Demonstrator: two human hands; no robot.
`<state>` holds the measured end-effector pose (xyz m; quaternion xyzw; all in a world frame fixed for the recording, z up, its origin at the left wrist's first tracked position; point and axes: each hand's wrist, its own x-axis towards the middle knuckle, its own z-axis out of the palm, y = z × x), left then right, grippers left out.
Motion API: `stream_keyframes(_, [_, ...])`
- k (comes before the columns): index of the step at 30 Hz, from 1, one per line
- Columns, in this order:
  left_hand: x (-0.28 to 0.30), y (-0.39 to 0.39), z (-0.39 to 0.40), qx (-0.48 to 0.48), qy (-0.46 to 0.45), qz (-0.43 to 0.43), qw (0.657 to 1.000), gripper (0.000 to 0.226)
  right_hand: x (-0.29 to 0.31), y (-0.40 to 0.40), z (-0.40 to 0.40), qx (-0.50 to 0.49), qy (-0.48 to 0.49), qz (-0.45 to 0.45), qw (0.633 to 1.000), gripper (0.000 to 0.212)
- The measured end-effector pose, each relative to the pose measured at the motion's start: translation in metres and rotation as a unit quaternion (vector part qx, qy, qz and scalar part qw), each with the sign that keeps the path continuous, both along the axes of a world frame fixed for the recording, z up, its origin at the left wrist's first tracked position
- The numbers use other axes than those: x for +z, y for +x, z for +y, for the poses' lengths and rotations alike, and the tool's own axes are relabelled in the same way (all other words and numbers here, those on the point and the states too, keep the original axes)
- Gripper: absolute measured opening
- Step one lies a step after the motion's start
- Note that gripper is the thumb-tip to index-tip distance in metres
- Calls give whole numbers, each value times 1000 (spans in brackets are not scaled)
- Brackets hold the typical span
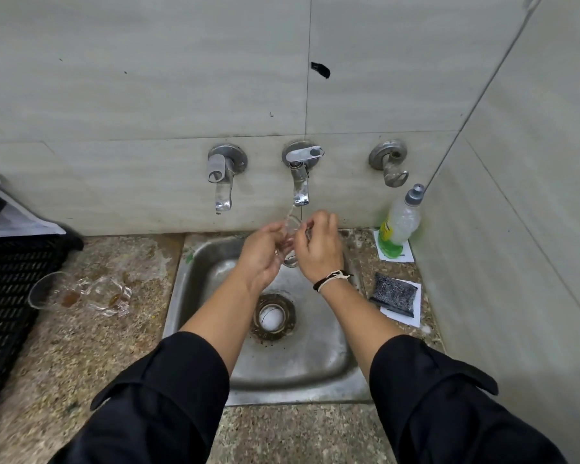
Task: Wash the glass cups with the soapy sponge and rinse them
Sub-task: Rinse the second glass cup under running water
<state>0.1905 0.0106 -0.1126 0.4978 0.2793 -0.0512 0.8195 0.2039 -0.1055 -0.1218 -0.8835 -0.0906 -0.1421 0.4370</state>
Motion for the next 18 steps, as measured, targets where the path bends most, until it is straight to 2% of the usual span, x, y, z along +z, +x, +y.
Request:
stream_keyframes(3, [-2, -6, -13, 23, 126, 40, 991, 25, 0, -1, 6, 10, 60, -2, 998, 18])
stream_keyframes(6, [5, -6, -13, 60, 168, 1, 984, 25, 9, 3, 1, 81, -4, 15, 997, 24])
stream_keyframes(8, [11, -13, -9, 36, 193, -74, 978, 29, 27, 11, -1, 91, -29, 128, 987, 27])
stream_keyframes(9, [10, -16, -9, 8, 223, -114, 968, 32, 38, 16, -1, 74, 7, 223, 972, 32])
stream_keyframes(11, [5, -20, -10, -25, 309, -170, 935, 36, 53, 24, -3, 45, 109, 422, 899, 37])
stream_keyframes(12, [3, -20, -12, -9, 341, -180, 923, 36, 54, 25, -2, 52, 143, 485, 861, 36])
stream_keyframes(13, [2, -18, -13, 30, 360, -179, 915, 39, 53, 23, 0, 63, 167, 513, 839, 34])
stream_keyframes(15, [2, -12, -10, 130, 362, -152, 910, 46, 47, 15, 8, 65, 224, 529, 816, 28])
stream_keyframes(16, [3, -8, -8, 167, 346, -127, 915, 44, 44, 12, 13, 57, 251, 518, 816, 25])
stream_keyframes(18, [7, -5, -9, 216, 255, -55, 941, 35, 38, 7, 23, 56, 267, 469, 840, 18])
